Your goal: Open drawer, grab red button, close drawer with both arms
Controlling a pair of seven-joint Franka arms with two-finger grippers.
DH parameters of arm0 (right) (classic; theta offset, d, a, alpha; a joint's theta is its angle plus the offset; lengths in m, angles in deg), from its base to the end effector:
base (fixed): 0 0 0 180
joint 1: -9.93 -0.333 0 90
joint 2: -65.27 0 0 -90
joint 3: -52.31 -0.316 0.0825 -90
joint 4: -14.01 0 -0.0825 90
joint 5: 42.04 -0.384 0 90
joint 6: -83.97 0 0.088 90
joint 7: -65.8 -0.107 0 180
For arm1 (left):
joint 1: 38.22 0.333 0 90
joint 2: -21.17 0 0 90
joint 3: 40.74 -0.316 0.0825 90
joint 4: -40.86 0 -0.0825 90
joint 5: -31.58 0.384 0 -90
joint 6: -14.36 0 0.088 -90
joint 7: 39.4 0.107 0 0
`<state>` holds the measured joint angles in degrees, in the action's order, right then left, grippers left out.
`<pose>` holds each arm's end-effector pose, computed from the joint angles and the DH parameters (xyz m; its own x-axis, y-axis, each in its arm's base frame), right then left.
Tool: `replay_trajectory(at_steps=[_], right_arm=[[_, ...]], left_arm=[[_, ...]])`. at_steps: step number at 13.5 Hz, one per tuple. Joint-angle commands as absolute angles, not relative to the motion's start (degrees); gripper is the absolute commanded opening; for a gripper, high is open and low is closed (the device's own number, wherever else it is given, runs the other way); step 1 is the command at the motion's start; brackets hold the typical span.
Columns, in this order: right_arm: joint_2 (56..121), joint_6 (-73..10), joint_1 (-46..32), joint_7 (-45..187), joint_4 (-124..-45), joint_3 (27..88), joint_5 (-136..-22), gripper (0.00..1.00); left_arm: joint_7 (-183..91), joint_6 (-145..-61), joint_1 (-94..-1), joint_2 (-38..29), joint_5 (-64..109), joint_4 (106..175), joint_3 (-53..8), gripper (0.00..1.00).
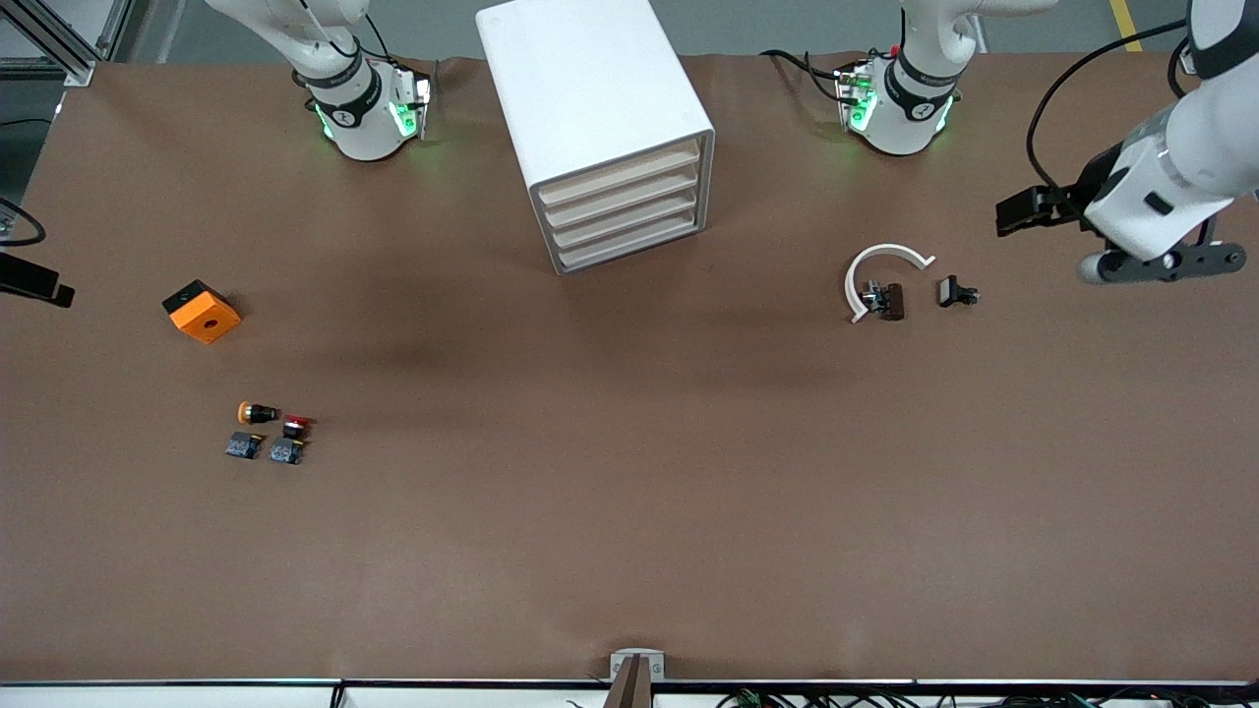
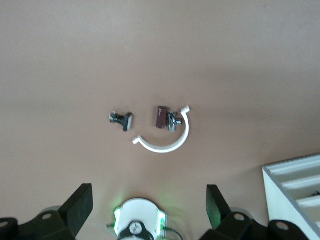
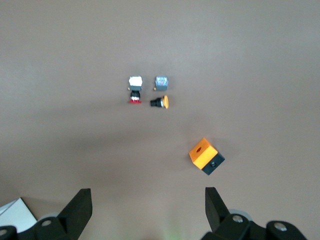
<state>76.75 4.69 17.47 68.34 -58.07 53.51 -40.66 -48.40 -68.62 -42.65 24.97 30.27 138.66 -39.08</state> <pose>0.5887 -0.0919 0.6381 0.9908 -0.1119 -0.0757 -0.1103 -0.9936 0.0248 0.5129 -0.0579 0.5874 0.9801 0.0504 -0.1921 0.0495 -0.9987 -0.0093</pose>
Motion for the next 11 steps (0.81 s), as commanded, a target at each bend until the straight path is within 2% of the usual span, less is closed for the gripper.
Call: replay_trajectory(at_steps=[1,4,8,11], right_arm=[[74.2,6.4,16.6,67.3,-59.5,53.6,-41.2,1.0],[74.1,7.9,18.8,67.7,-59.6,53.7,-41.2,1.0],[73.1,10.0,19.0,67.1,-59.7,53.7,-41.7,1.0],[71.3,11.1,18.6,67.1,-61.4,53.9,-42.8,1.0]], left_arm=[[-45.2,-78.9,-39.7,36.6,31.1,153.1,-38.9,1.0],[-42.7,-79.6,-38.2,35.6,31.2,148.7,-39.0,1.0],[-43.0,-77.8,-38.0,25.9,31.2,134.8,-38.9,1.0],[-43.0,-75.9,-38.6,22.4,31.2,129.4,-38.5,1.0]])
